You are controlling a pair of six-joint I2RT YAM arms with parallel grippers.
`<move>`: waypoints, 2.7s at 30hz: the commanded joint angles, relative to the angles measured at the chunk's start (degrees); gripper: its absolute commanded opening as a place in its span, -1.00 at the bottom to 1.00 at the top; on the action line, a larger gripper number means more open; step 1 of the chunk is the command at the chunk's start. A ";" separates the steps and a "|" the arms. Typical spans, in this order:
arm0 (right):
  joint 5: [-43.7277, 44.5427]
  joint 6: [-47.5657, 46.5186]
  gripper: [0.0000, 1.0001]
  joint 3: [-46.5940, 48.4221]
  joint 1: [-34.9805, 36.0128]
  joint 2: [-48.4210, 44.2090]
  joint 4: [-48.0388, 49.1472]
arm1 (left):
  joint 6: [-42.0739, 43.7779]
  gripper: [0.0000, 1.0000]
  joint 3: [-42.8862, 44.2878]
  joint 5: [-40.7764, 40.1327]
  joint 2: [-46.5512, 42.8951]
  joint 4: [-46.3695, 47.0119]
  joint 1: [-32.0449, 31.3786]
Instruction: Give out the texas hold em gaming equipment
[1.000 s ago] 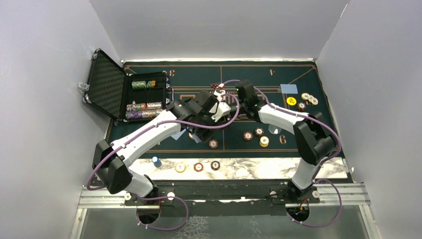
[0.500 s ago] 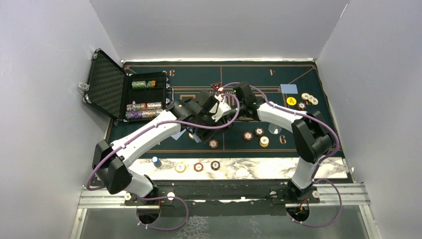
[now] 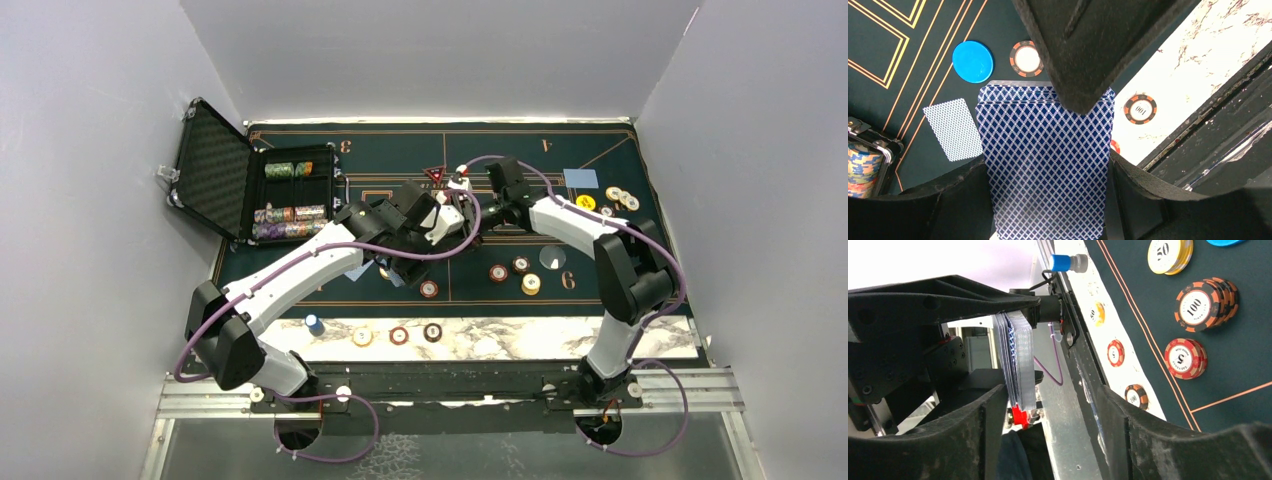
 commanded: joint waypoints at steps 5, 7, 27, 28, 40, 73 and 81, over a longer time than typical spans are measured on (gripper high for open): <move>-0.41 2.41 0.55 1.32 2.73 -0.18 4.48 | 0.29 -1.00 0.99 0.93 -2.39 1.35 -0.14; 0.47 3.82 0.52 1.02 4.09 0.79 5.79 | 0.31 -1.00 1.20 0.89 -2.26 1.38 -0.12; 5.41 -3.37 0.16 3.71 0.89 0.97 -4.27 | 0.49 -1.00 1.31 0.99 -2.13 1.42 -0.16; 5.46 -3.48 0.14 3.75 0.74 0.89 -4.42 | 0.49 -1.00 1.34 1.01 -2.20 1.46 -0.21; 0.57 3.44 0.40 1.28 2.87 0.48 4.91 | 0.31 -1.00 2.00 1.75 -1.56 1.42 -0.19; 1.23 0.27 0.45 0.68 -3.32 -4.56 -2.24 | 0.22 -1.00 2.76 1.45 -1.47 1.46 -0.16; -2.95 11.36 -0.01 -8.02 -2.59 -7.57 14.89 | 0.36 -1.00 2.78 1.36 -1.58 1.41 -0.15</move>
